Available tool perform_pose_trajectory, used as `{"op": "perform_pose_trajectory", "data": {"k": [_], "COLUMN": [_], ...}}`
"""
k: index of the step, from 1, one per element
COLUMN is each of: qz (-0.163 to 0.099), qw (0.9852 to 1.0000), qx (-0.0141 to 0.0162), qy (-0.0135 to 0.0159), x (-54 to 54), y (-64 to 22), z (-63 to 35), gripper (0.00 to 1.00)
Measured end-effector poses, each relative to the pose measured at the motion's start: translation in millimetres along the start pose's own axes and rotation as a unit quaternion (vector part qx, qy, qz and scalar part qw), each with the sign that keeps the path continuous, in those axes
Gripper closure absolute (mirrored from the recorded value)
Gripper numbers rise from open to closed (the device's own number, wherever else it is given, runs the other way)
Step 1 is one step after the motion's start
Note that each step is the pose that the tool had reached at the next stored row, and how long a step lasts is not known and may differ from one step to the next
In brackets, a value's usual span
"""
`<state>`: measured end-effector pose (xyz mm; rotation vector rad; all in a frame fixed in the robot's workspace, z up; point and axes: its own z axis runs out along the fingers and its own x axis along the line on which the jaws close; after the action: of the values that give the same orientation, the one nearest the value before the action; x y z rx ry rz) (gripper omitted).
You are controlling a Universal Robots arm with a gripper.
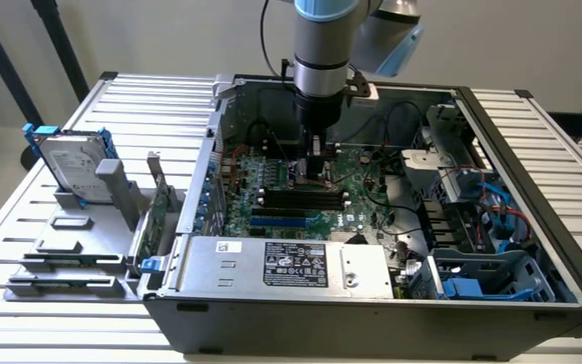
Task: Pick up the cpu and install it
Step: 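Place the cpu into insertion slot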
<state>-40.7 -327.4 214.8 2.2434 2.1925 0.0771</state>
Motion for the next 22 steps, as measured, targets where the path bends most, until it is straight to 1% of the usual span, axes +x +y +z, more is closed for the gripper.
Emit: {"op": "perform_pose_trajectory", "data": {"k": [3,4,6,7,8,12,22], "qz": [0.0,0.0,0.0,0.0,0.0,0.0,0.0], "qw": [1.0,1.0,0.9999,0.9999,0.9999,0.9999,0.9999], "qx": [-0.0032,-0.005,-0.01,-0.0118,-0.0128,-0.0139,-0.0141], "qy": [0.0,0.0001,0.0002,0.0002,0.0002,0.0004,0.0003], "x": [-0.1,-0.1,-0.3,-0.3,-0.3,-0.2,0.6], "y": [-1.2,-1.7,-3.8,-4.8,-5.7,-7.4,-7.5], "z": [4.5,5.8,7.6,8.2,8.6,9.9,13.0], "gripper": [0.45,0.45,0.45,0.45,0.45,0.45,0.45]}}
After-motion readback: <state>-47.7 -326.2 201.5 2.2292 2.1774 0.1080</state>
